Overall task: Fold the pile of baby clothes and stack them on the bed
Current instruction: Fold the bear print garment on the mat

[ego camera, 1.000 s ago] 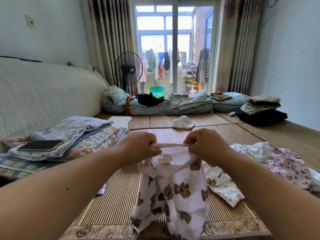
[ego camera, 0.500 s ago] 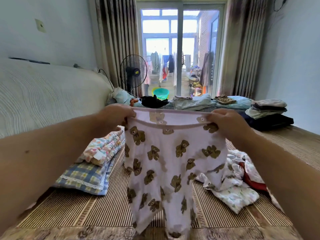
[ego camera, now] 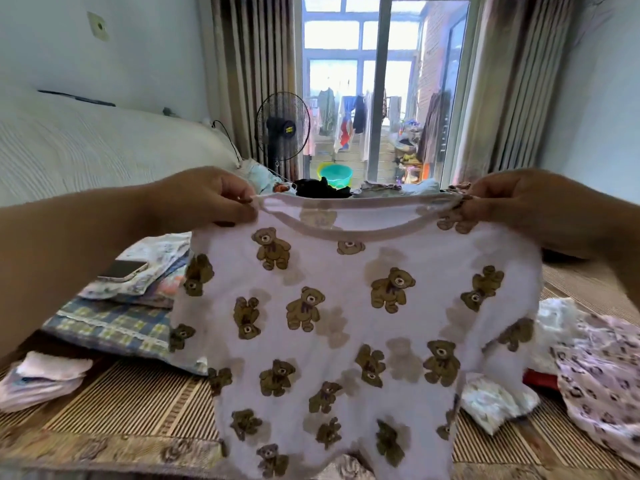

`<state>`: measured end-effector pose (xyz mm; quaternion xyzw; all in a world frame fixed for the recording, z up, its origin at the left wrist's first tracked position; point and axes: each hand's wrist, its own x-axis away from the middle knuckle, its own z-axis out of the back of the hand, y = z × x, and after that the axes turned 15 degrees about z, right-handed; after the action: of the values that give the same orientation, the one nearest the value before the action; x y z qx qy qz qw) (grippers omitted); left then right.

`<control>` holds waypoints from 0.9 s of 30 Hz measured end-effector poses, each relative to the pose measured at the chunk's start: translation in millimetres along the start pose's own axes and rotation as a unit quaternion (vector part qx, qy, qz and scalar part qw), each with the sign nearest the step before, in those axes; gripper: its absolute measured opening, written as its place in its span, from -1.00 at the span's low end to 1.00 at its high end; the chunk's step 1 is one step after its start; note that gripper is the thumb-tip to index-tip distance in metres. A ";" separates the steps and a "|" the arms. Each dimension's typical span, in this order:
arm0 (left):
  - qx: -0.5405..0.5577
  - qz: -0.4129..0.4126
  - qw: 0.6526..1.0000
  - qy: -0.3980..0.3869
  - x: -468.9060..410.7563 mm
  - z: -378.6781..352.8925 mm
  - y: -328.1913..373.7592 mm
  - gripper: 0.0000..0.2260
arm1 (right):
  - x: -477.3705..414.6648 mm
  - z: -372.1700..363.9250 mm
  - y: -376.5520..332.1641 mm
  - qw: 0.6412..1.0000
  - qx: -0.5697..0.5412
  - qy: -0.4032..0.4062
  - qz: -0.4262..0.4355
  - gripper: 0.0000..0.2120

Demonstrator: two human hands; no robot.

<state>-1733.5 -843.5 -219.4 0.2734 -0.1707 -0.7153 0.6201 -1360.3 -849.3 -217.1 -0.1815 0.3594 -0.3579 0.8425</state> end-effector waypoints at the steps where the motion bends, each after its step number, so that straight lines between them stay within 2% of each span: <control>1: 0.053 0.019 0.998 -0.007 -4.2 -3.6 -8.1 -0.85 | -3.8 -3.3 8.1 0.999 -0.041 0.007 -0.013 -0.77; 3: 0.151 0.061 0.985 -0.049 -14.1 -16.9 -27.1 -0.78 | -15.1 -15.1 29.7 0.996 -0.071 0.016 -0.051 -0.74; 5: 0.222 0.122 0.964 -0.083 -29.6 -37.8 -51.8 -0.56 | -29.0 -35.1 60.0 0.994 -0.044 -0.014 -0.104 -0.77; 6: 0.255 0.156 0.950 -0.092 -39.9 -51.5 -65.3 -0.53 | -37.0 -47.9 78.8 0.991 -0.020 -0.036 -0.130 -0.79; 8: 0.292 0.215 0.928 -0.082 -60.8 -82.3 -88.0 -0.69 | -53.2 -75.1 118.9 0.982 0.032 -0.072 -0.172 -0.79; 9: 0.266 0.240 0.932 -0.055 -73.0 -98.9 -101.5 -0.77 | -60.7 -90.0 138.4 0.977 0.059 -0.084 -0.189 -0.79; 11: 0.134 0.264 0.955 -0.004 -97.5 -130.7 -129.5 -0.76 | -74.6 -119.0 176.4 0.962 0.128 -0.125 -0.204 -0.78; 14: -0.024 0.267 0.963 -0.004 -133.1 -174.5 -162.3 -0.77 | -95.0 -162.1 232.7 0.942 0.206 -0.181 -0.194 -0.77; 17: -0.078 0.282 0.956 -0.024 -164.4 -216.7 -189.8 -0.79 | -109.2 -200.3 279.2 0.933 0.243 -0.186 -0.190 -0.79; 22: -0.084 0.319 0.944 -0.035 -202.6 -264.1 -228.5 -0.83 | -124.9 -243.9 334.4 0.912 0.297 -0.200 -0.199 -0.81; 25: -0.098 0.337 0.935 -0.049 -210.6 -274.3 -239.8 -0.86 | -125.4 -254.0 353.0 0.915 0.270 -0.200 -0.223 -0.80; 27: -0.131 0.339 0.928 -0.085 -211.1 -268.1 -247.7 -0.81 | -119.4 -251.4 355.8 0.928 0.204 -0.190 -0.248 -0.76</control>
<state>-1751.3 -568.3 -538.4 0.0538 -0.2097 -0.4990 0.8391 -1435.0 -532.8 -530.5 -0.1532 0.0553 -0.5797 0.7984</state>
